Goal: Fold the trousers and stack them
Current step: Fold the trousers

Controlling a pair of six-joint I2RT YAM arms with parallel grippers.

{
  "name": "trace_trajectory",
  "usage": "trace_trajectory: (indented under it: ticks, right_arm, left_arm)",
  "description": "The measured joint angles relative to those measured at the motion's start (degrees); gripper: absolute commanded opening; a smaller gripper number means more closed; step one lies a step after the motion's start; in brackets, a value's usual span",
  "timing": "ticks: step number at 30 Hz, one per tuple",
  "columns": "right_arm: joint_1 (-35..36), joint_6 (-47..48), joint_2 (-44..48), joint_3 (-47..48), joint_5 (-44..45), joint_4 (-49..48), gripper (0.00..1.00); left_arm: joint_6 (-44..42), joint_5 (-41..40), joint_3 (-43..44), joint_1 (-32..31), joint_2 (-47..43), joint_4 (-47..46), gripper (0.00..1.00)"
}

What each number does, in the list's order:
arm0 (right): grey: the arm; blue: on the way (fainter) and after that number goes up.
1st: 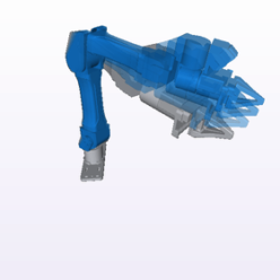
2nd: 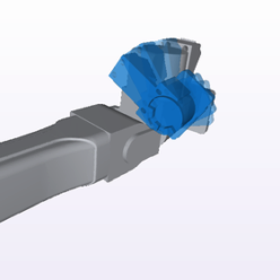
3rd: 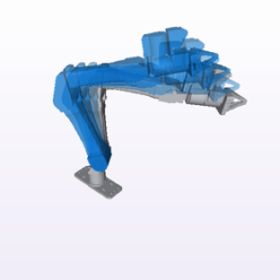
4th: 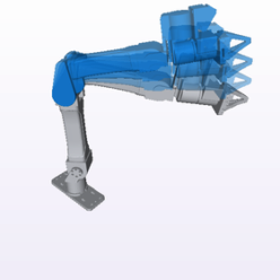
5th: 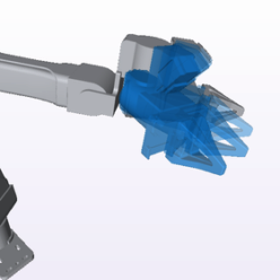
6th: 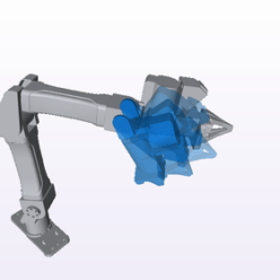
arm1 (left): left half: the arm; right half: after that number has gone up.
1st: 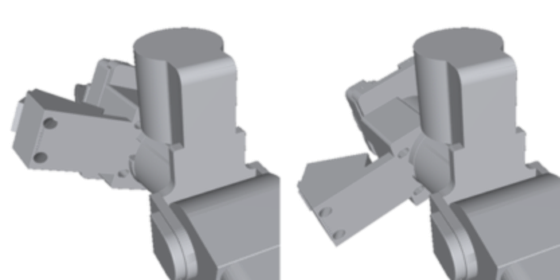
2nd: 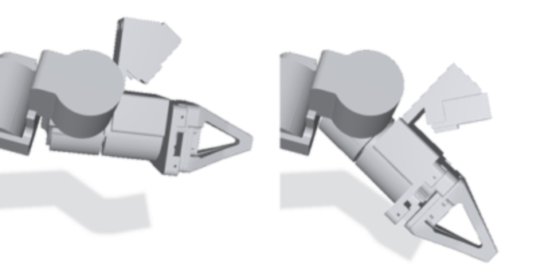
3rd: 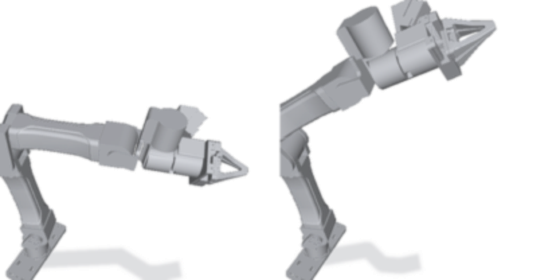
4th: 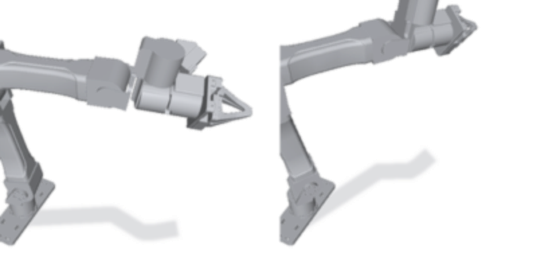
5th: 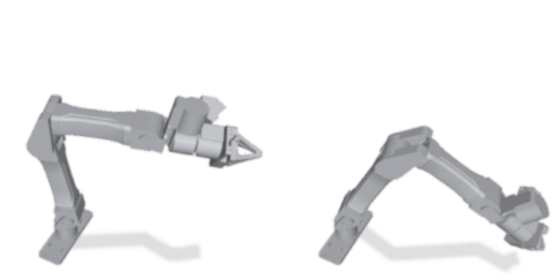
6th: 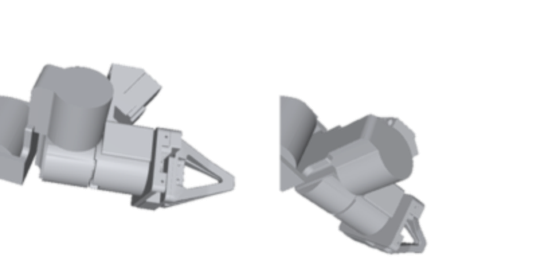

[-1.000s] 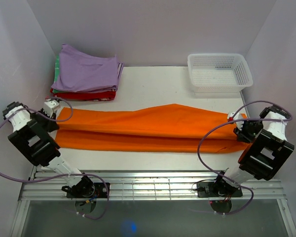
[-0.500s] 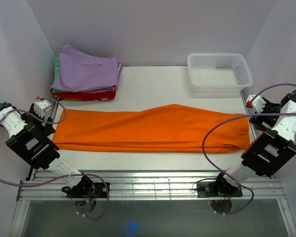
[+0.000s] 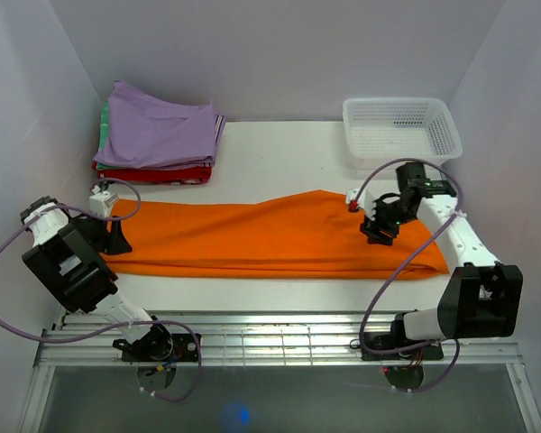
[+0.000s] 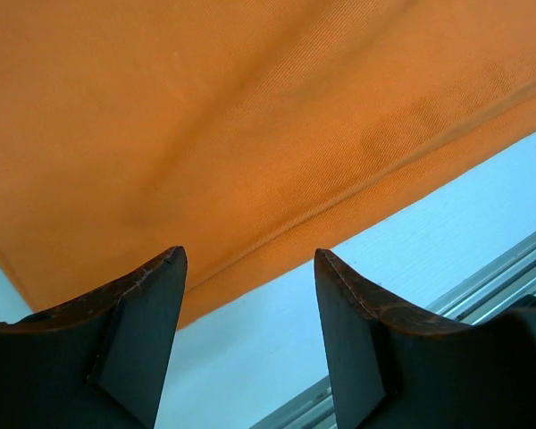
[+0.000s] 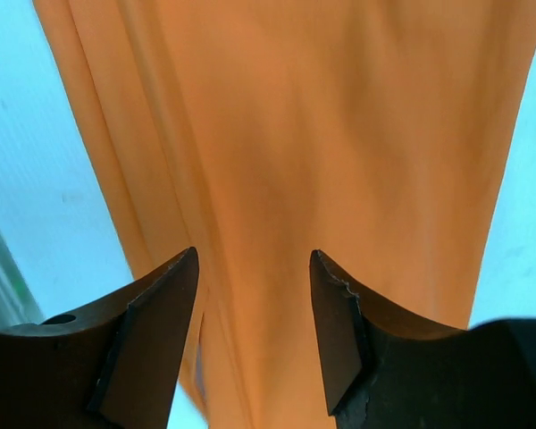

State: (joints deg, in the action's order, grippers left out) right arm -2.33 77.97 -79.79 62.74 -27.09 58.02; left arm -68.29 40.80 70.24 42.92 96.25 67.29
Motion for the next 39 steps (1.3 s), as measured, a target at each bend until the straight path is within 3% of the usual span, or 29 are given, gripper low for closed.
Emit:
trace_trajectory:
  ticks: [6, 8, 9, 10, 12, 13, 14, 17, 20, 21, 22, 23, 25, 26, 30, 33, 35, 36, 37, 39]
  right_arm:
    - [19.6, -11.3, 1.4, -4.6, 2.1, -11.4, 0.65]
    - [23.5, -13.5, 1.0, -7.8, 4.0, -14.3, 0.61]
    - [25.0, -14.3, 0.8, -9.6, 5.0, -15.7, 0.56]
    - [26.2, -14.8, 0.4, -11.5, 5.8, -16.6, 0.41]
    - [27.7, -15.6, -0.2, -15.0, 7.6, -18.3, 0.24]
    - [28.2, -16.0, -0.2, -16.7, 8.2, -18.8, 0.09]
    - [28.5, -16.0, -0.2, -18.2, 8.9, -19.1, 0.08]
    - [29.4, -16.7, 0.6, -20.7, 9.4, -19.6, 0.08]
    - [29.9, -17.0, 4.6, -20.8, 9.1, -18.4, 0.08]
    - [29.8, -17.2, 6.2, -20.4, 8.9, -17.7, 0.13]
    - [29.8, -17.5, 7.6, -19.6, 8.6, -16.6, 0.34]
    - [29.8, -17.9, 8.7, -18.7, 8.2, -15.9, 0.44]
    - [29.8, -19.1, 11.1, -16.2, 6.9, -15.7, 0.68]
    - [29.9, -19.9, 12.0, -15.1, 6.4, -16.2, 0.72]
    - [30.4, -21.9, 11.9, -13.7, 5.3, -21.1, 0.74]
    - [31.4, -22.8, 7.9, -15.5, 5.4, -25.0, 0.69]
    - [32.6, -23.1, 4.6, -18.0, 6.0, -27.6, 0.60]
    - [33.1, -23.2, 3.3, -19.5, 6.4, -28.7, 0.54]
    - [33.5, -23.3, 2.3, -21.2, 6.9, -29.9, 0.40]
    - [34.1, -23.3, 1.2, -23.8, 7.7, -31.7, 0.28]
  left_arm:
    - [10.9, -2.9, -4.0, 0.5, 0.3, -4.3, 0.75]
    - [14.5, -4.0, -5.3, 0.5, 0.3, -6.0, 0.77]
    - [16.1, -4.4, -5.7, 0.5, 0.3, -6.9, 0.80]
    - [17.5, -4.8, -6.0, 0.5, 0.3, -7.8, 0.81]
    - [19.8, -5.2, -6.2, 0.5, 0.3, -9.1, 0.81]
    - [20.6, -5.2, -6.2, 0.5, 0.3, -9.7, 0.81]
    - [21.3, -5.3, -6.2, 0.5, 0.3, -10.3, 0.81]
    - [22.7, -5.2, -6.1, 0.5, 0.0, -11.4, 0.81]
    - [23.1, -4.5, -5.8, 0.1, -2.4, -11.9, 0.90]
    - [23.0, -4.2, -5.6, -0.2, -3.7, -12.0, 0.95]
    - [22.9, -3.8, -5.3, -0.9, -5.3, -12.2, 0.98]
    - [22.7, -3.5, -5.0, -2.0, -7.1, -12.3, 0.98]
    - [22.6, -2.8, -4.2, -6.3, -11.0, -13.0, 0.98]
    - [22.8, -2.3, -3.7, -9.0, -12.7, -13.6, 0.98]
    - [28.9, 0.7, 2.4, -22.4, -14.0, -17.1, 0.98]
    - [36.7, 0.7, 11.4, -33.0, -7.9, -20.2, 0.98]
    - [41.9, 0.5, 18.9, -39.8, -1.1, -23.1, 0.98]
    - [44.0, 0.1, 22.0, -42.9, 2.4, -24.5, 0.98]
    - [46.0, 0.0, 24.9, -45.9, 5.8, -25.5, 0.98]
    - [49.7, -0.5, 28.7, -50.8, 12.2, -27.8, 0.95]
